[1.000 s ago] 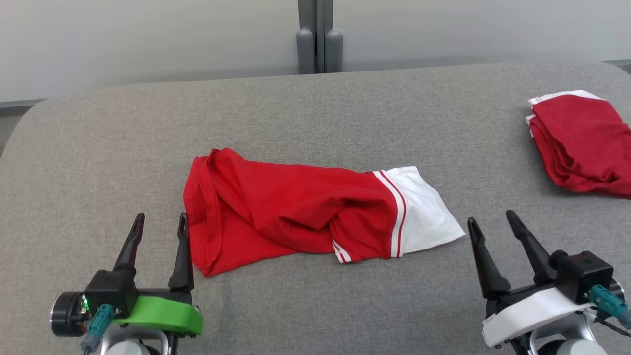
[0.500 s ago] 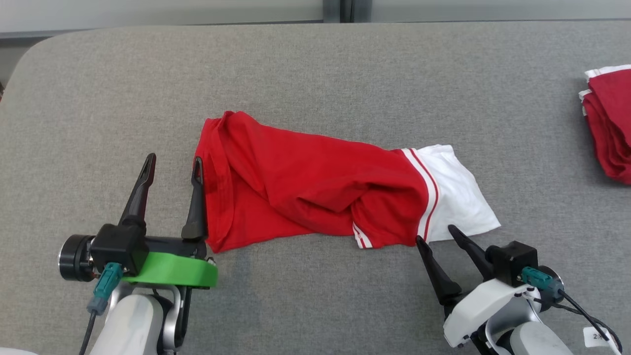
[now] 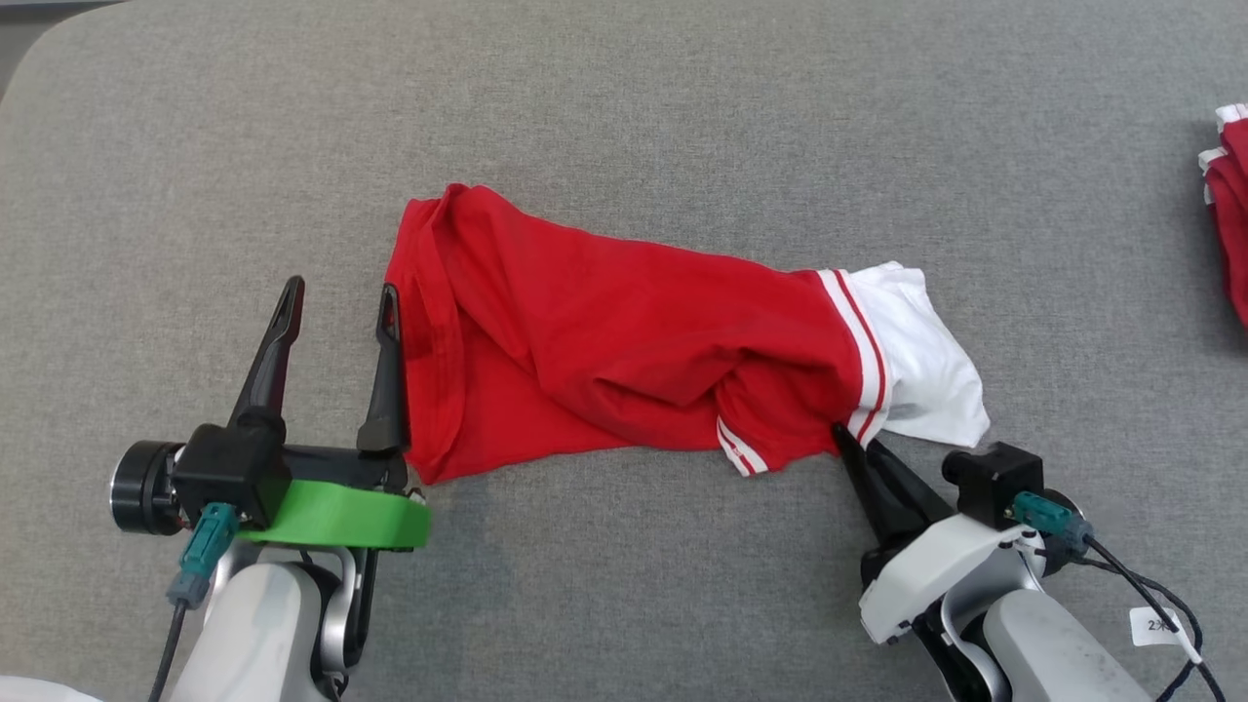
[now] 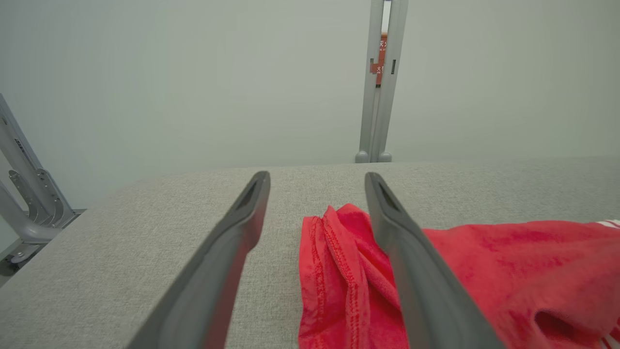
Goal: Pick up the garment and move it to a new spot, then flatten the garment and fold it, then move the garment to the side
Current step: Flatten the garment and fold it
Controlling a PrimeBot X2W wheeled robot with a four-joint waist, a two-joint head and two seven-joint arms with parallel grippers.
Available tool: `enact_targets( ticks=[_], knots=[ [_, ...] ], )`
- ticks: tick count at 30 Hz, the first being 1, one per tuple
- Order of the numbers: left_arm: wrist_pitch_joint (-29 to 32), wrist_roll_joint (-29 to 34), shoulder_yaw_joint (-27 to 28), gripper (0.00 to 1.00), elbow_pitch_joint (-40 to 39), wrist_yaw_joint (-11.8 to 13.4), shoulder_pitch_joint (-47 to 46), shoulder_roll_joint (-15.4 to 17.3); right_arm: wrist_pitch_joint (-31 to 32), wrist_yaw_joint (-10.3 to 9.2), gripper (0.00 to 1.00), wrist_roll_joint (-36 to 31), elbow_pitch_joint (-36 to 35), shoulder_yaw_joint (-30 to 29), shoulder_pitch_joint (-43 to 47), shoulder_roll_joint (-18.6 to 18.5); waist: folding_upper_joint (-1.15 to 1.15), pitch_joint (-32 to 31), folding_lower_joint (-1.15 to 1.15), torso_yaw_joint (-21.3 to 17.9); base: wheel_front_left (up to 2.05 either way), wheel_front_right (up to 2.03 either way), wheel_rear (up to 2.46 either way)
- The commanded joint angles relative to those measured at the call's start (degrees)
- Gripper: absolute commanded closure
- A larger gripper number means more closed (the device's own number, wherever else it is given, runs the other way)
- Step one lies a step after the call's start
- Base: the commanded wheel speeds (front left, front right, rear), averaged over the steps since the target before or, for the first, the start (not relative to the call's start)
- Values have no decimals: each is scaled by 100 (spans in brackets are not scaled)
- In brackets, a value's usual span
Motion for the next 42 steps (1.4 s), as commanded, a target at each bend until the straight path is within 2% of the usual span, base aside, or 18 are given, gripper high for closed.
enact_targets(
  ticks=[1, 7, 12, 16, 25, 32, 33, 34, 39, 42],
  knots=[
    [-16, 75, 40, 0, 18, -44, -83, -18, -117, -15, 100, 39, -61, -39, -93, -81, 0, -13, 0, -21, 0, 0, 0],
    [-17, 128, 138, 0, -11, -74, -20, -75, -260, -13, 100, -20, -863, -290, -129, -286, 0, -4, 0, -122, 0, 0, 0],
    [-17, 183, 193, 0, -34, -124, -94, -155, -21, -13, 100, -128, -1515, -662, -341, -468, 0, 100, 0, -154, 0, 0, 0],
    [-17, 253, 211, 0, -48, -189, -189, -227, 194, -12, 100, -154, -1769, -902, -659, -604, 0, 241, 0, -96, 0, 0, 0],
    [-17, 414, 183, 0, -106, -362, -496, -453, 522, -13, 100, 2, -1390, -1169, -1617, -1028, 0, 724, 0, 231, 0, 0, 0],
    [-17, 499, 279, 0, -97, -475, -663, -568, 277, -12, 100, 146, -431, -1245, -2404, -1197, 0, 1000, 0, 333, 0, 0, 0],
    [-17, 522, 294, 0, -87, -489, -667, -579, 224, -13, 37, 159, -261, -1232, -2489, -1204, 0, 1013, 0, 327, 0, 0, 0],
    [-17, 538, 304, 0, -79, -500, -668, -589, 178, -12, 0, 167, -144, -1199, -2554, -1207, 0, 1018, 0, 320, 0, 0, 0],
    [-17, 618, 405, 0, -17, -528, -575, -617, -273, -12, 0, 107, 324, -1105, -2639, -1197, 0, 934, 0, 205, 0, 0, 0],
    [-17, 667, 479, 0, 24, -530, -474, -613, -485, -12, 0, -20, 304, -1171, -2473, -1150, 0, 815, 0, 104, 0, 0, 0]
  ],
)
